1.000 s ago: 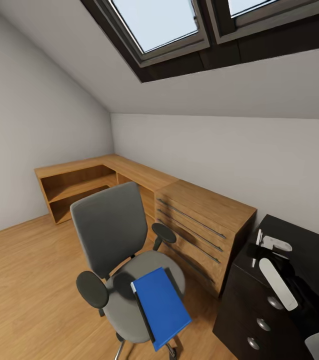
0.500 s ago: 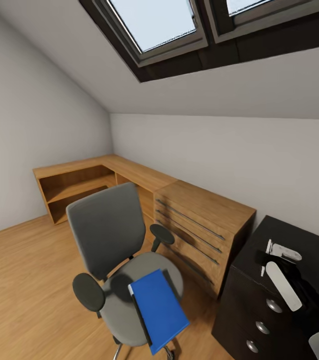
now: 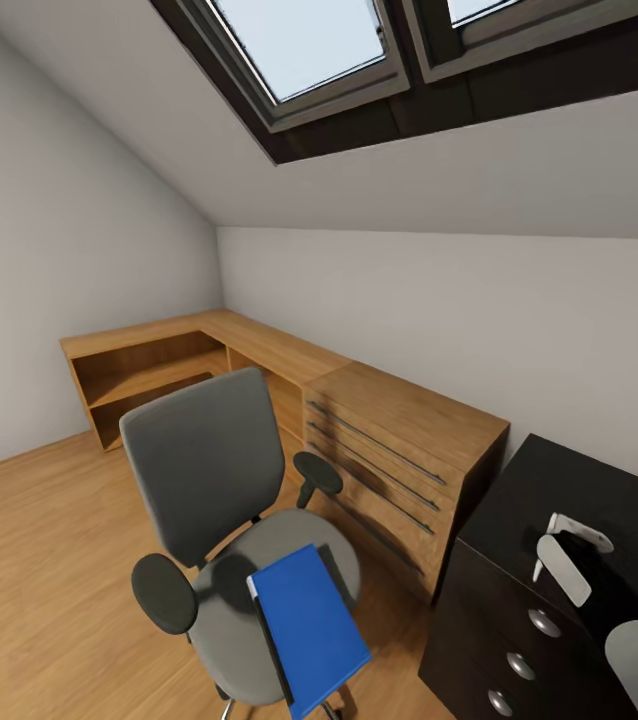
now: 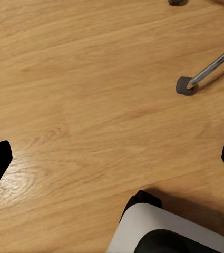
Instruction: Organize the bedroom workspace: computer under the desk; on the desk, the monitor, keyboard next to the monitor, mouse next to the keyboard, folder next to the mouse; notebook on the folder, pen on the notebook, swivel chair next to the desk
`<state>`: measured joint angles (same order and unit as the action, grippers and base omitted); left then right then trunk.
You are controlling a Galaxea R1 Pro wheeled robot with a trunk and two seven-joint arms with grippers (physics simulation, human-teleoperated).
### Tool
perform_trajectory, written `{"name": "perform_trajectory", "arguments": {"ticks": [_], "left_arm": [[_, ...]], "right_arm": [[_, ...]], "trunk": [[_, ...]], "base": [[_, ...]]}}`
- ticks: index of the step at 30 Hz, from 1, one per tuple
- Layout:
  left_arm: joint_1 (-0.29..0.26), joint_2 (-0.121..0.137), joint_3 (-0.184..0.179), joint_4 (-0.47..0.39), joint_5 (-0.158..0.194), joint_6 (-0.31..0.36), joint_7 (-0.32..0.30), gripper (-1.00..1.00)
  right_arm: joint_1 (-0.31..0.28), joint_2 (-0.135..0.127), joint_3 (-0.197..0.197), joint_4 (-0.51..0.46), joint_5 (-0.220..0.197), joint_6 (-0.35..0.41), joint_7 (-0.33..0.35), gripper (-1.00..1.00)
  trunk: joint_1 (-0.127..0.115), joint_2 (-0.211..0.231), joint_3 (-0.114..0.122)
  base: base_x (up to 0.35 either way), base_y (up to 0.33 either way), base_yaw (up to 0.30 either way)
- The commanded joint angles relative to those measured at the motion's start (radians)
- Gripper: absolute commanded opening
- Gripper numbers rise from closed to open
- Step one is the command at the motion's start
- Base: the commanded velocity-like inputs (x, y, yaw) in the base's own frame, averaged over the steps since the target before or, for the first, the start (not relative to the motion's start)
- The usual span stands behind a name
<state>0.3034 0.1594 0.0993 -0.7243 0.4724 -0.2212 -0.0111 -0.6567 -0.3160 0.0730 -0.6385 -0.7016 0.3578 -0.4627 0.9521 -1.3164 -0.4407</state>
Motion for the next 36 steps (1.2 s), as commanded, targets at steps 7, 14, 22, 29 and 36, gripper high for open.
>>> {"name": "perform_trajectory", "arguments": {"ticks": [7,14,22,29,36], "left_arm": [[0.0,0.0,-0.001,-0.001,0.009,-0.001,-0.001,1.0],[0.0,0.0,-0.001,-0.001,0.01,-0.001,-0.001,1.0],[0.0,0.0,-0.001,-0.001,0.011,-0.001,-0.001,1.0],[0.0,0.0,0.0,-0.001,0.011,-0.001,-0.001,1.0],[0.0,0.0,0.0,-0.001,0.011,-0.001,-0.001,1.0]], "right_arm": [[-0.008,-0.002,0.008,0.046,-0.009,-0.067,0.003,-1.0],[-0.009,0.001,0.013,0.11,0.027,-0.177,0.082,-1.0],[-0.018,0.001,0.011,0.142,0.039,-0.189,0.087,1.0],[-0.021,0.002,0.011,0.141,0.039,-0.214,0.087,1.0],[-0.021,0.002,0.012,0.135,0.039,-0.227,0.087,1.0]], "trunk": [[0.0,-0.001,-0.001],[0.0,-0.001,-0.001],[0.0,-0.001,-0.001],[0.0,-0.001,-0.001],[0.0,-0.001,-0.001]], "base": [[0.109,0.0,0.0],[0.085,0.0,0.0],[0.002,0.0,0.0],[0.0,0.0,0.0],[0.0,0.0,0.0]]}}
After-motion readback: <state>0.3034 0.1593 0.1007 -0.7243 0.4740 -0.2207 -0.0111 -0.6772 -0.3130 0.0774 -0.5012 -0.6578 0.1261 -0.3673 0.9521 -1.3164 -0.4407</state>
